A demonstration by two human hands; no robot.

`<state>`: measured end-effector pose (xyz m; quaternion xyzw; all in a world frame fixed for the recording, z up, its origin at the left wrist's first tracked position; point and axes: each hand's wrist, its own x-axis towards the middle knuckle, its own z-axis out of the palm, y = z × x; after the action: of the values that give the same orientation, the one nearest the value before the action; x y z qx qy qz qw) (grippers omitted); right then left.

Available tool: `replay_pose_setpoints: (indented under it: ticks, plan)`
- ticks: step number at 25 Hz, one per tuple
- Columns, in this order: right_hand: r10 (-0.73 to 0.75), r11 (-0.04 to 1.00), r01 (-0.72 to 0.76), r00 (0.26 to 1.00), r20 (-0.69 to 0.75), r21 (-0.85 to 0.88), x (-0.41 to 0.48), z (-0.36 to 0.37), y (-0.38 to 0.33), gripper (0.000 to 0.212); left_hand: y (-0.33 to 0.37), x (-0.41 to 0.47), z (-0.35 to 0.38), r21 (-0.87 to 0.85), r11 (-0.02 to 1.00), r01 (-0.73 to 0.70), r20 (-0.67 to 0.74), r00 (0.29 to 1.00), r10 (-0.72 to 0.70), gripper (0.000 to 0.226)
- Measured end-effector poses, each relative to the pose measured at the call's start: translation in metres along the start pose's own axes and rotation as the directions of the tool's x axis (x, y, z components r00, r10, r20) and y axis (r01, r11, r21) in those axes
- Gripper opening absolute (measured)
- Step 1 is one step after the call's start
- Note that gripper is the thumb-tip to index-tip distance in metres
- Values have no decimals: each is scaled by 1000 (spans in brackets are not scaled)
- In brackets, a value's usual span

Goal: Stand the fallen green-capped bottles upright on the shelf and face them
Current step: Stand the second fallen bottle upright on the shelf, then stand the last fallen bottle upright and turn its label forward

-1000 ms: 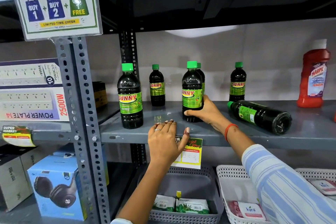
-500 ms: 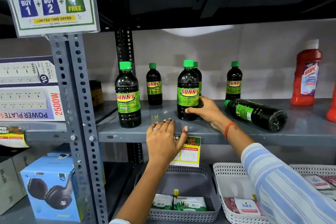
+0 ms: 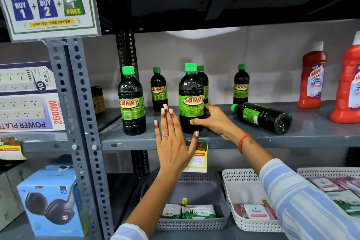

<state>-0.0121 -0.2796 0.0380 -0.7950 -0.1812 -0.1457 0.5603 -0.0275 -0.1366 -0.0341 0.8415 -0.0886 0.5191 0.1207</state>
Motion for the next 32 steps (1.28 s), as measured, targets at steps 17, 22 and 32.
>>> replay_pose_setpoints:
  ticks: [17,22,32]
  plan:
    - [158,358,-358,934,-321,-863,-19,-132,-14,65,102,4,17,-38,973,-230,140,962,233,72]
    - [141,453,-339,941,-309,-825,-24,-138,0,59,116,14,13,4,987,-162,182,970,158,61]
    - [69,997,-52,938,-340,57,-19,-140,43,68,116,11,16,24,982,-188,95,978,185,52]
